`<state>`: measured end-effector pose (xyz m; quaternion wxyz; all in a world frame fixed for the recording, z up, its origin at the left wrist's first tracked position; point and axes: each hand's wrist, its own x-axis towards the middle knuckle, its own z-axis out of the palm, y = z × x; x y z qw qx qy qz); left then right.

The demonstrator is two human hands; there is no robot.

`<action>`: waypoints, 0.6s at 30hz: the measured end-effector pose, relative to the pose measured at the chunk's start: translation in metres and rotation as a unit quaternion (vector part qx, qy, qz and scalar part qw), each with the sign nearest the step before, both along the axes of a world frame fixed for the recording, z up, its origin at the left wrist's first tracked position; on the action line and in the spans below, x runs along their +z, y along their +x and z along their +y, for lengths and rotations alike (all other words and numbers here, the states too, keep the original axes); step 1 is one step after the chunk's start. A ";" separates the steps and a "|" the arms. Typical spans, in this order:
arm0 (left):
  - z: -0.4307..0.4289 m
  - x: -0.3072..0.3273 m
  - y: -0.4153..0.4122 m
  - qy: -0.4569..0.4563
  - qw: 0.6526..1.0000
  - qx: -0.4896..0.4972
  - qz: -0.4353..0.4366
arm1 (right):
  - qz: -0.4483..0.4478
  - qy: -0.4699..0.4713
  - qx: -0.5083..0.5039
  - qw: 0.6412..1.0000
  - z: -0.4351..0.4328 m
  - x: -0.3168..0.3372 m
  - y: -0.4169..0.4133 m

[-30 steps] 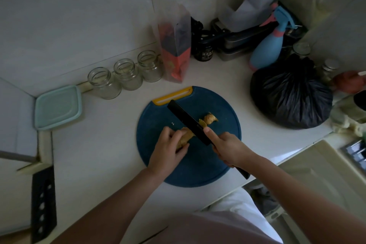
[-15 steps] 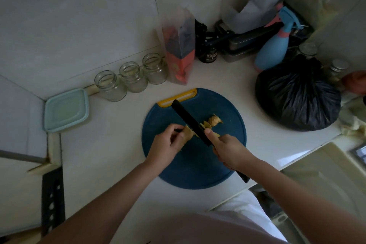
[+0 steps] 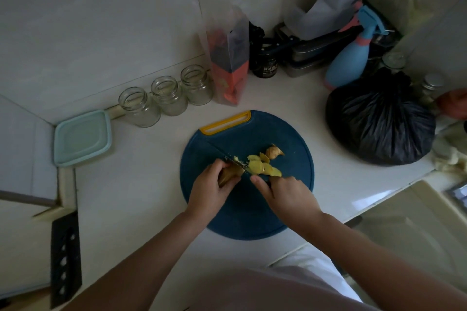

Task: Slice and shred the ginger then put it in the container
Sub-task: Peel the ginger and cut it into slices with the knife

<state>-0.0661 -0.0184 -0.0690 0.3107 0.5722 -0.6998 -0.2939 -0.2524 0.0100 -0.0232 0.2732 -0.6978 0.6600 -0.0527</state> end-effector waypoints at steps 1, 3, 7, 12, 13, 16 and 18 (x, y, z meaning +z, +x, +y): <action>0.000 0.000 0.000 -0.015 1.000 0.004 -0.012 | 0.009 -0.001 0.003 1.000 0.002 0.001 0.000; -0.001 -0.002 0.001 -0.028 0.999 0.012 -0.023 | 0.031 -0.007 0.010 0.999 0.006 0.002 0.001; -0.003 -0.006 0.002 -0.011 1.000 0.011 -0.015 | 0.057 -0.013 0.025 0.998 0.010 0.001 0.004; -0.002 -0.009 0.005 -0.027 0.999 -0.010 -0.027 | 0.047 -0.005 0.013 0.999 0.013 0.001 0.005; -0.002 -0.009 0.005 -0.033 0.999 -0.014 -0.026 | 0.042 -0.002 0.010 0.999 0.013 0.001 0.005; -0.002 -0.007 0.005 -0.045 0.998 -0.020 -0.030 | 0.022 0.019 0.001 1.000 0.011 0.003 0.006; -0.003 -0.007 0.005 -0.049 0.998 -0.025 -0.032 | 0.020 0.029 -0.003 0.999 0.009 0.004 0.007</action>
